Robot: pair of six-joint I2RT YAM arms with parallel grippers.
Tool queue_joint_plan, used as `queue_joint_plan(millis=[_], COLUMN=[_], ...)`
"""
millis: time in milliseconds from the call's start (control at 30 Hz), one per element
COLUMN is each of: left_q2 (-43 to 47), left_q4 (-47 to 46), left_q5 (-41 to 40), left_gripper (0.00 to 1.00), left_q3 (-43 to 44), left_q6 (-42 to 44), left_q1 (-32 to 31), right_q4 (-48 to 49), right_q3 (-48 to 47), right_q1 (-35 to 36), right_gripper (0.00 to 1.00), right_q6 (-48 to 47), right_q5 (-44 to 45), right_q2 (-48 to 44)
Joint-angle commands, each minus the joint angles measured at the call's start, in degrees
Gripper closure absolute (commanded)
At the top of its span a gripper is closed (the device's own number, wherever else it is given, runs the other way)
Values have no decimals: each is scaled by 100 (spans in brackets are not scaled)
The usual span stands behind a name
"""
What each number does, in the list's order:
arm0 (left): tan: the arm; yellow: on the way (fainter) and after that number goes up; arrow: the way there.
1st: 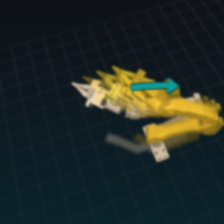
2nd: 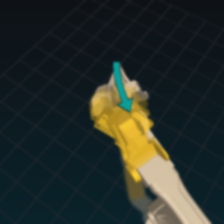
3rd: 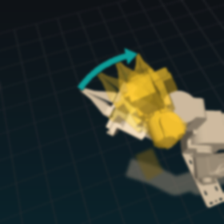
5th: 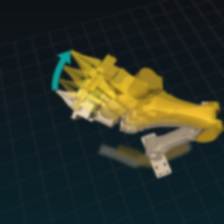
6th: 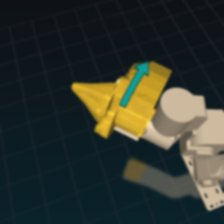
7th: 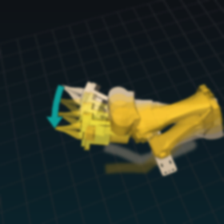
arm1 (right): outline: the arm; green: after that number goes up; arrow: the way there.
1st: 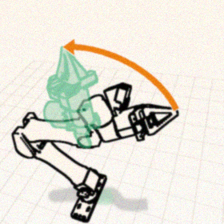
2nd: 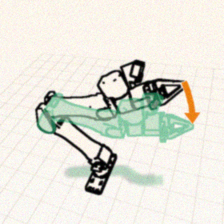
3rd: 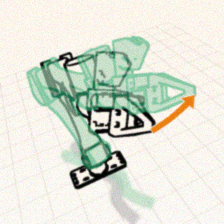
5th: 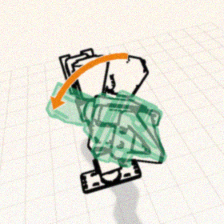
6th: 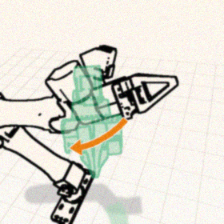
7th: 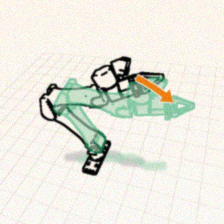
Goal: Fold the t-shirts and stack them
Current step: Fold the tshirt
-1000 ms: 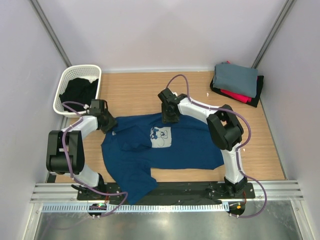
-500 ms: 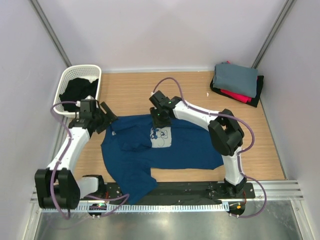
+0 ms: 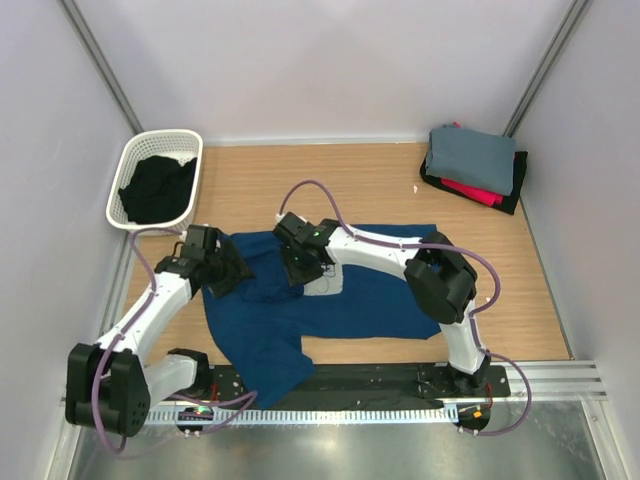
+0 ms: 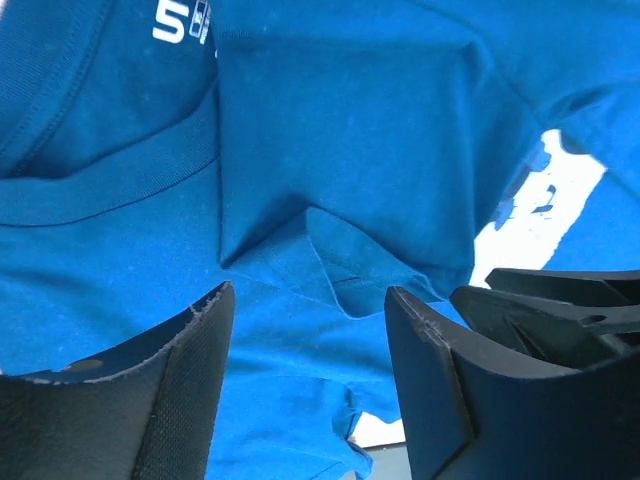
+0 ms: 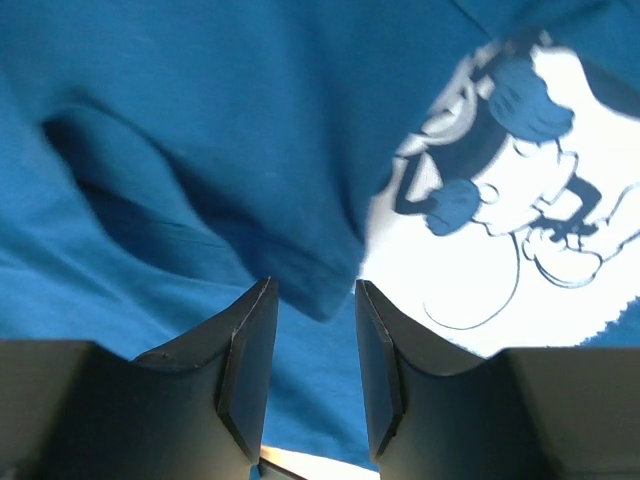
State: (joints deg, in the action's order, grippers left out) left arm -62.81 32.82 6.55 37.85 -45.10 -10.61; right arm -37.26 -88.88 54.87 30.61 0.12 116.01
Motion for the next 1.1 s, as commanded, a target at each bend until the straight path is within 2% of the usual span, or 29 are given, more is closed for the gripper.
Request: queue_joint_plan(millis=[0, 233, 533, 733, 933, 1067], left_q2=[-275, -645, -918, -392, 216, 348], left_q4=[-232, -522, -452, 154, 796, 788], left_q5=[-83, -136, -400, -575, -769, -795], left_gripper=[38, 44, 60, 59, 58, 57], left_q3=[47, 39, 109, 118, -49, -409], left_q6=[-87, 36, 124, 46, -525, -921], left_q1=[-73, -230, -556, -661, -714, -714], right_q4=[87, 174, 228, 227, 262, 368], right_q3=[221, 573, 451, 573, 512, 600], right_q1=[-12, 32, 41, 41, 41, 41], right_gripper=[57, 59, 61, 62, 62, 63], right_q6=[454, 692, 718, 885, 1061, 1157], right_q5=[225, 331, 322, 418, 331, 217], right_q2=[-34, -175, -96, -298, -386, -351])
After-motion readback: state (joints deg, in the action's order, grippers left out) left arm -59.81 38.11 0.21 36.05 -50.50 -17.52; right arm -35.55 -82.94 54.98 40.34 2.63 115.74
